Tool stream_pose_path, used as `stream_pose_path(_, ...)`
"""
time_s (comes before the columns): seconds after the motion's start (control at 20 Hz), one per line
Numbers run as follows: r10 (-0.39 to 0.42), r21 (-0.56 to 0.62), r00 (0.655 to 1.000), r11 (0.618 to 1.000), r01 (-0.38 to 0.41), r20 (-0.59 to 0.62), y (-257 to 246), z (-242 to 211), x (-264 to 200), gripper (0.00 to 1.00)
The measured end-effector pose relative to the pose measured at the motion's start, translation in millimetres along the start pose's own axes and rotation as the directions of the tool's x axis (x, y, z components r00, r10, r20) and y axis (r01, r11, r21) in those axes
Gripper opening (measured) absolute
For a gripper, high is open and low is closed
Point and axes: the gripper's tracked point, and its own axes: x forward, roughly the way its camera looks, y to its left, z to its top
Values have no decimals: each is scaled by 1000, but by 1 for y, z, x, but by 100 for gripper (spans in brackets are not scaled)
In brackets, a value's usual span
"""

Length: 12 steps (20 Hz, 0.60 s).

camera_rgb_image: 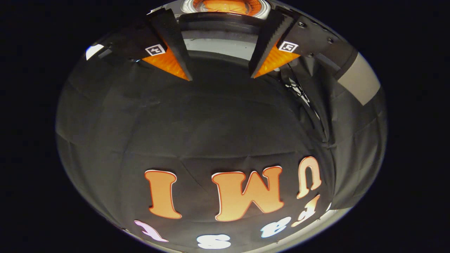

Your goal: Put the clothes into the washing machine and then close the washing machine lid.

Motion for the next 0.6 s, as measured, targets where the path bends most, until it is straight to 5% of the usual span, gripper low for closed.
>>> stream_pose_path(0.6,-22,-3,1000,1000,22,10,15,-43,-65,100)
